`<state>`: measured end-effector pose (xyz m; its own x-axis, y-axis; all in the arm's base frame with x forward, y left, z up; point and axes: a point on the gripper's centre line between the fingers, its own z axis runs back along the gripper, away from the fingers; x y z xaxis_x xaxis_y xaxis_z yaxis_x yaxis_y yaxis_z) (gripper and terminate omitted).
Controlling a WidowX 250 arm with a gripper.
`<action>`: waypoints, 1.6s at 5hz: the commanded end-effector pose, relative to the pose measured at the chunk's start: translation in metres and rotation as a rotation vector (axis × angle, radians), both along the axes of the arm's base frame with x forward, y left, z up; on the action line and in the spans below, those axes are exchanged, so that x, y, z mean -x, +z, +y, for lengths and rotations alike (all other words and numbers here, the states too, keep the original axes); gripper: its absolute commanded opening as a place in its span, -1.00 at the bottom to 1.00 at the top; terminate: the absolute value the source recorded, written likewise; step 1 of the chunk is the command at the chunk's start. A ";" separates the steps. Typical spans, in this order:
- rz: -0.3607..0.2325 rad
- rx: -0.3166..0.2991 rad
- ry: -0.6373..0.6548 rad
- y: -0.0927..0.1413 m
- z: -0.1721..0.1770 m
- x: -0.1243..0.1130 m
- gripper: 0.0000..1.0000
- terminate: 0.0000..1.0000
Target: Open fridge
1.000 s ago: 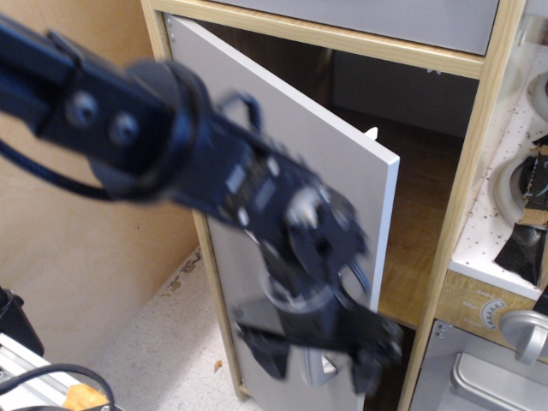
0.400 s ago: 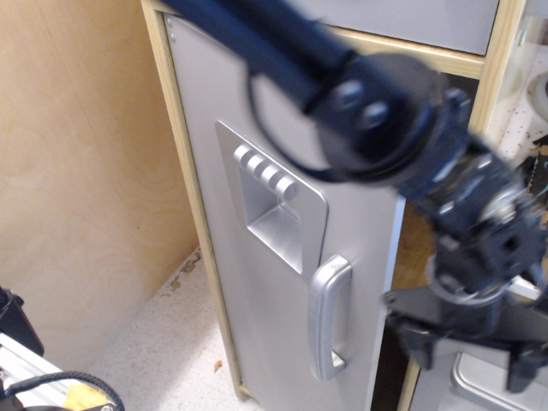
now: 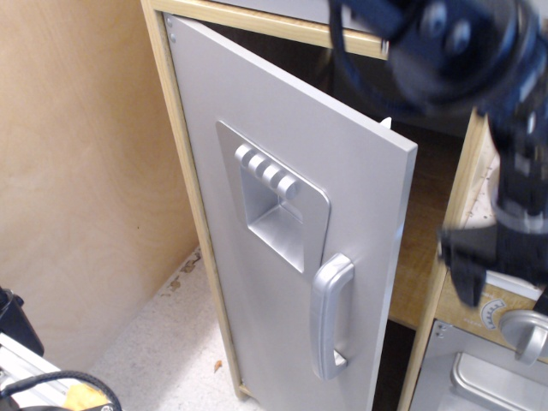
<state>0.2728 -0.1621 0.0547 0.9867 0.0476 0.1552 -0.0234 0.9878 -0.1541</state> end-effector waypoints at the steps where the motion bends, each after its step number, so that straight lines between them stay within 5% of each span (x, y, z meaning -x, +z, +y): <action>1: -0.033 -0.084 -0.092 0.026 0.019 -0.015 1.00 -1.00; 5: 0.078 -0.114 -0.049 0.020 0.083 0.018 1.00 -1.00; 8: 0.071 -0.171 0.052 0.032 0.154 0.041 1.00 -1.00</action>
